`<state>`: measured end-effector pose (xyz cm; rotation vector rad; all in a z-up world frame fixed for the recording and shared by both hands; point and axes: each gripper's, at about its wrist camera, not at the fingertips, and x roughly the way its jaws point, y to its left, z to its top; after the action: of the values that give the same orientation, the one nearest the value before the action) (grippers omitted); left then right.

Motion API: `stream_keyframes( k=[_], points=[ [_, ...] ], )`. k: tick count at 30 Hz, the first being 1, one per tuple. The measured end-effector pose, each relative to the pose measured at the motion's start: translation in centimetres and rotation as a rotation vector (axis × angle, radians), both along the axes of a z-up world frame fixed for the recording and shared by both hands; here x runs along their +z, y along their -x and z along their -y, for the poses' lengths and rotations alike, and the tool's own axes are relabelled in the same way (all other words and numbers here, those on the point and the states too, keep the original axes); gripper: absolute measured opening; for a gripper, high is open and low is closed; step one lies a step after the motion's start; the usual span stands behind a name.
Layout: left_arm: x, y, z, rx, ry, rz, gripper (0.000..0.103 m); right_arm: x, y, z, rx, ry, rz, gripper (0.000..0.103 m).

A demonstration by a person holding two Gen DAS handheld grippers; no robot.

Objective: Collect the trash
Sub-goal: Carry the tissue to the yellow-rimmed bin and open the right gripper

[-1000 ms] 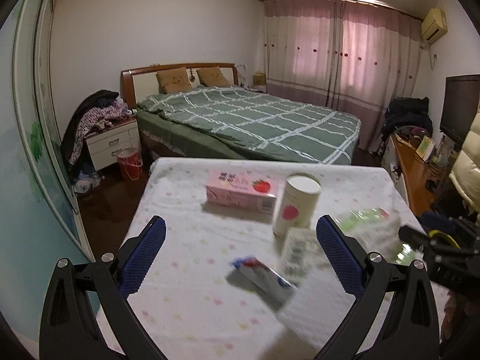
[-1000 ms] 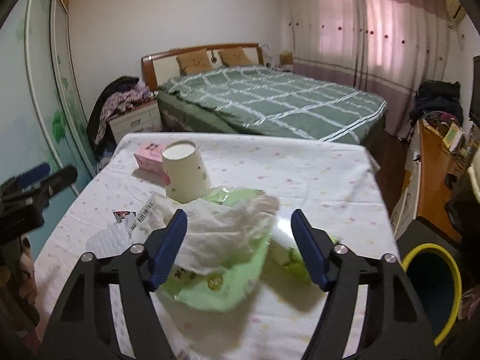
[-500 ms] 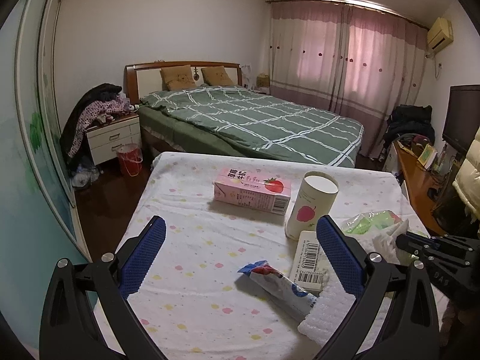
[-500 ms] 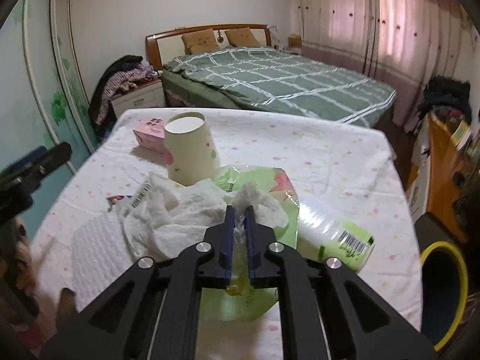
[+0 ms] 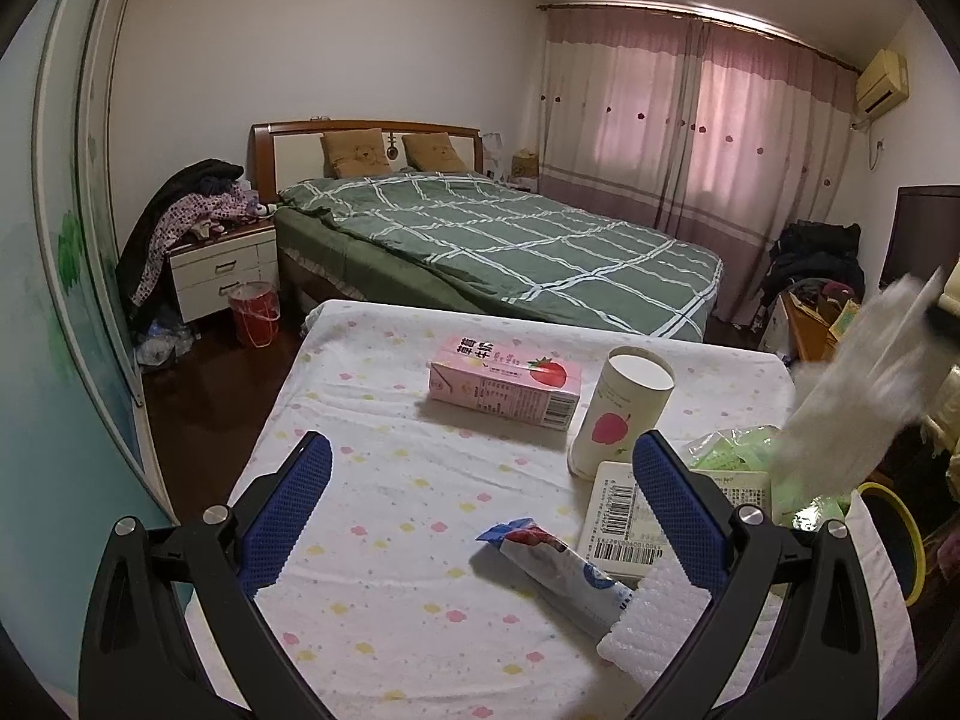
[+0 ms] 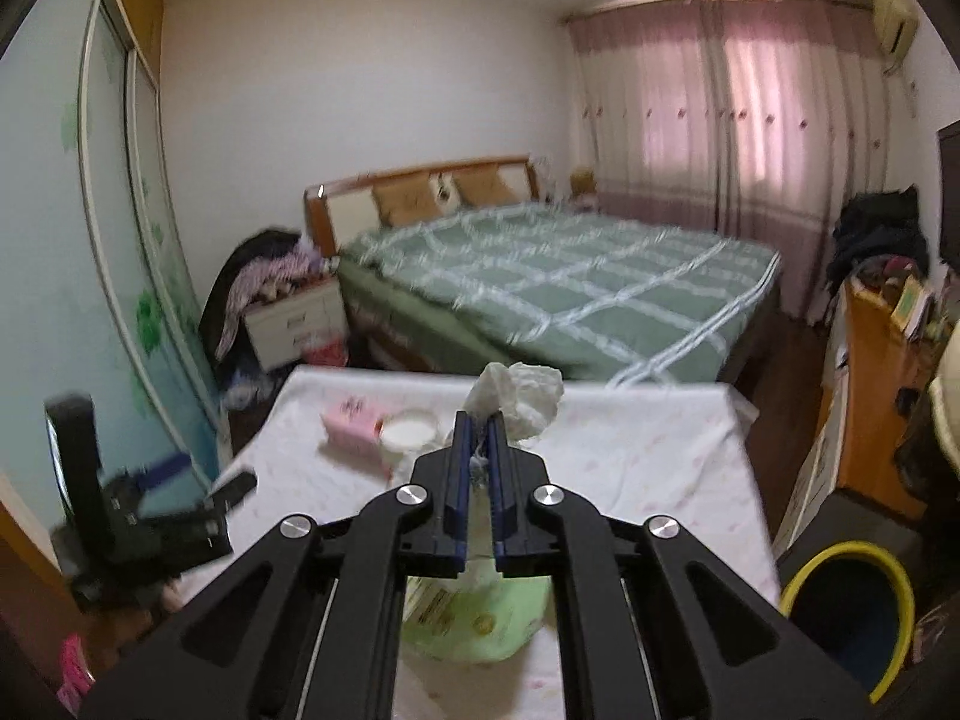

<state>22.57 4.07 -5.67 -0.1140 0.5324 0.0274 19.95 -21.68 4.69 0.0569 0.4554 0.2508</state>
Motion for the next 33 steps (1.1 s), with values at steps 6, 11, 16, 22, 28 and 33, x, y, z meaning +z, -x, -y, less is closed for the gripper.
stream_keyframes(
  k=[6,11,16,22,28,33],
  points=[
    [0.1,0.3,0.2,-0.011,0.001,0.003,0.099,2.2,1.5,5.4,-0.152,-0.025,0.056,0.006],
    [0.1,0.2,0.5,-0.02,-0.005,0.002,0.099,0.8,2.1,11.6,-0.332,-0.059,0.024,0.006],
    [0.2,0.3,0.8,-0.031,-0.008,0.009,0.099,-1.1,3.0,17.1,-0.54,-0.057,-0.003,0.006],
    [0.3,0.5,1.1,-0.043,-0.011,0.015,0.099,-5.4,2.3,23.1,-0.715,-0.06,-0.112,0.008],
    [0.2,0.5,1.1,-0.048,-0.009,0.014,0.099,-10.8,1.3,26.0,-0.845,-0.078,-0.191,0.024],
    [0.1,0.5,1.3,-0.042,-0.009,0.009,0.099,-13.1,1.3,25.8,-0.897,-0.09,-0.151,0.032]
  ],
)
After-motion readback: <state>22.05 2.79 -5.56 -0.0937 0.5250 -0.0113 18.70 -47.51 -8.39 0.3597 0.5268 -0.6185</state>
